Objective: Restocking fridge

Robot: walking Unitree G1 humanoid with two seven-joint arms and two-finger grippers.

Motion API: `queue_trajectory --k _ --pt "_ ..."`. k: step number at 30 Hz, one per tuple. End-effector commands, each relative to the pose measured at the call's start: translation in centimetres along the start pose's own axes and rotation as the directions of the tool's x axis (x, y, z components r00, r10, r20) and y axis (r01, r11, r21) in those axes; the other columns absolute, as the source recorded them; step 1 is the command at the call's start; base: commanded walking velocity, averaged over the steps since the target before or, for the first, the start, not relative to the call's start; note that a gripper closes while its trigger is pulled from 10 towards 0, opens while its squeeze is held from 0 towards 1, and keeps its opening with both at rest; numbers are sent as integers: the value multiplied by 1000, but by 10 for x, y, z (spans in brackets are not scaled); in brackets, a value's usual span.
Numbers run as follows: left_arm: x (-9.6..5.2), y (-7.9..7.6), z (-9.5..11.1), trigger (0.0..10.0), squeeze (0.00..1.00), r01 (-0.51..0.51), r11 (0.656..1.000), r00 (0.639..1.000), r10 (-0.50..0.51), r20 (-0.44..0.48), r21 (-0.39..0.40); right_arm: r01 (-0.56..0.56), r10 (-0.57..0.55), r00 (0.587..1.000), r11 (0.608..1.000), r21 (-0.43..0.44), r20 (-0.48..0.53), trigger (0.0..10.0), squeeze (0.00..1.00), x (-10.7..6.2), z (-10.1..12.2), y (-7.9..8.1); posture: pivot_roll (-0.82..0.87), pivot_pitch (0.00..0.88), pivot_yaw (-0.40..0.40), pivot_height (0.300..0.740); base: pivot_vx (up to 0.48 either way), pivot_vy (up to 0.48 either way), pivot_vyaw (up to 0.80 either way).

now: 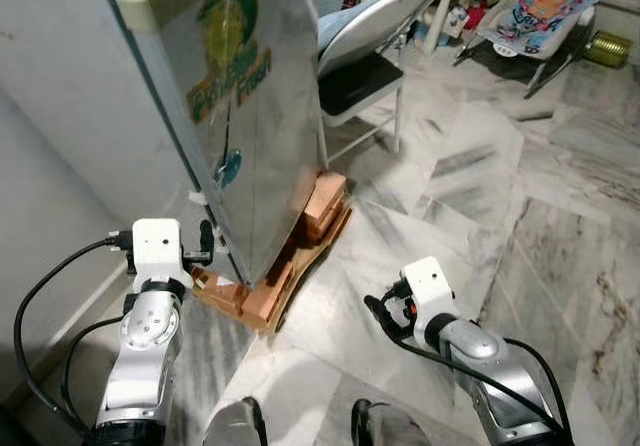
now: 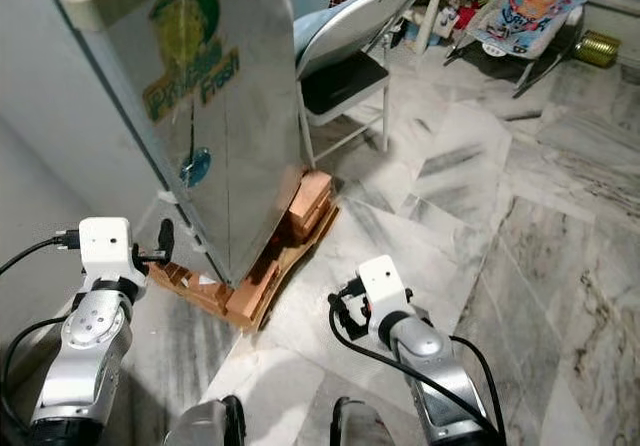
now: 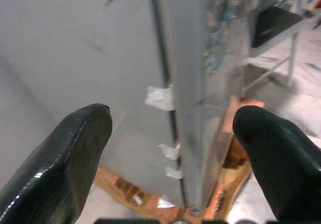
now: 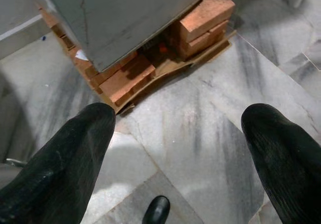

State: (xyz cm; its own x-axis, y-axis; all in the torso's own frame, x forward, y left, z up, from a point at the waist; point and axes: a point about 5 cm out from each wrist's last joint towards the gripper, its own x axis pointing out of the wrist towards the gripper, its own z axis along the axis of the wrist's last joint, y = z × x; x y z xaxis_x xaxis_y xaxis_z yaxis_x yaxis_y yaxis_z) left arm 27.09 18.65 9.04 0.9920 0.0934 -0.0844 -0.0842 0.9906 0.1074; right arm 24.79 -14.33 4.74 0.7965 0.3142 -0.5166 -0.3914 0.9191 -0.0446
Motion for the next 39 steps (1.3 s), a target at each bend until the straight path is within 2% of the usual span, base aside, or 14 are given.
queue_trajectory --k 1,15,23,31,35,39 --pt "-3 0 2 10000 0 14 1000 1000 -14 14 9 6 -6 1000 1000 6 10 10000 0 -1 0 -1 -25 172 -9 740 0 319 -706" --pt "-4 -10 6 10000 0 42 999 999 -42 27 2 9 -9 1000 1000 -2 5 10000 0 1 -1 0 -25 170 -13 740 0 318 -743" --pt "-8 -15 6 10000 0 47 999 999 -47 24 -2 1 -1 1000 1000 -14 -5 10000 0 2 -3 1 -22 169 -15 740 0 0 -712" --pt "-10 -16 6 10000 0 42 999 999 -42 23 -1 -9 9 1000 999 -31 -9 10000 0 3 -3 3 -20 168 -17 740 0 0 0" --pt "-11 -14 6 10000 0 5 1000 1000 -5 26 -2 -14 14 1000 999 -34 -16 10000 0 3 -4 3 -21 166 -17 740 0 0 0" --pt "-12 -12 0 10000 0 -3 1000 1000 3 2 4 -41 38 998 998 -37 -57 10000 0 3 -8 4 -21 165 -17 740 0 0 0"
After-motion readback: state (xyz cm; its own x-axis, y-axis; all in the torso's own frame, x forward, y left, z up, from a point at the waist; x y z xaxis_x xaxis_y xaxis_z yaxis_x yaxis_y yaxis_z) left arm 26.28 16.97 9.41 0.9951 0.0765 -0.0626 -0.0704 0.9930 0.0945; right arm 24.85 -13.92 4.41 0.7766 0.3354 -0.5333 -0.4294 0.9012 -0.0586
